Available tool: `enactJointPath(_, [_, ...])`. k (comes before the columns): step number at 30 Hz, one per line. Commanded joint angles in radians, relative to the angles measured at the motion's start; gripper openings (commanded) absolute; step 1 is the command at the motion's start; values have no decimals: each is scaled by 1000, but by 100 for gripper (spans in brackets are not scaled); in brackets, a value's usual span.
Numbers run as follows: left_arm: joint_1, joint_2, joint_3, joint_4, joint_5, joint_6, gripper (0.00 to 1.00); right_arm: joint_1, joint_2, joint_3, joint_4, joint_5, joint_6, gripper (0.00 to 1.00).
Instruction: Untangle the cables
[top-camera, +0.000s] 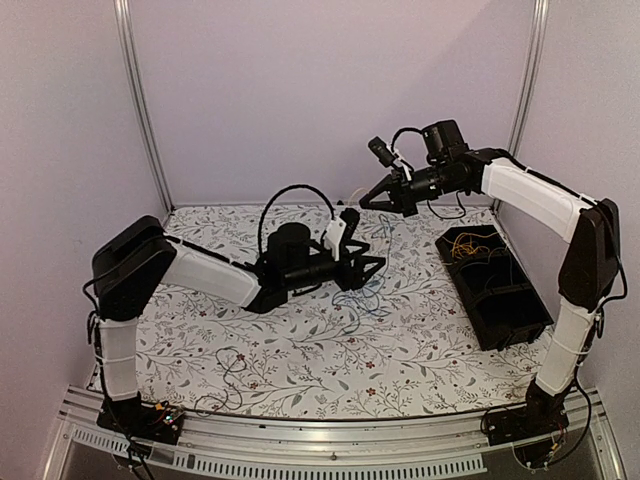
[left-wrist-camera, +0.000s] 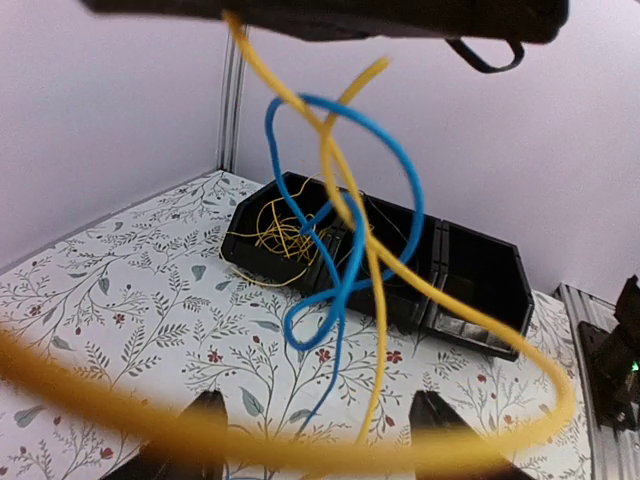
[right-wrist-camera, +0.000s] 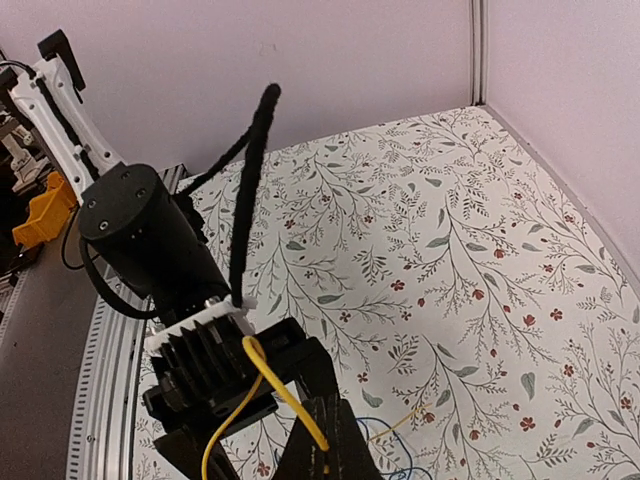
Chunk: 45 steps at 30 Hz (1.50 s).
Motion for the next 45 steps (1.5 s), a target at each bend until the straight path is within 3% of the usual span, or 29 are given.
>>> enactJointPath(1, [-3,144,28,405,-20,-42,64,2,-14,18,40,-69,77,0])
enactJointPath(7, [-1,324,144,567,74,-103,61,3,-31,33,63,-82,115,0])
enactJointPath(13, [-3,416,218,559,168,-182,47,2,-33,85,49,-84,124,0])
enactJointPath(19, [-10,481,232,573,209,-220,52,-3,-38,205,40,-83,151,0])
enactJointPath(23, [-16,514,264,521,214,-214,48,-2,-25,353,36,-84,188,0])
enactJointPath(25, [-15,524,268,478,180,-204,41,-3,-27,402,41,-83,195,0])
enactJointPath(26, [-14,525,264,453,157,-199,32,-3,-25,426,39,-78,194,0])
enactJointPath(28, [-8,522,245,428,124,-193,17,-8,-19,463,34,-73,190,0])
enactJointPath(33, [13,470,140,421,43,-207,2,-57,-8,541,35,-80,190,0])
enactJointPath(39, [41,394,-22,384,-89,-275,0,-222,-5,680,82,-77,228,0])
enactJointPath(45, [75,319,-177,406,-176,-333,0,-403,-37,694,102,-73,252,0])
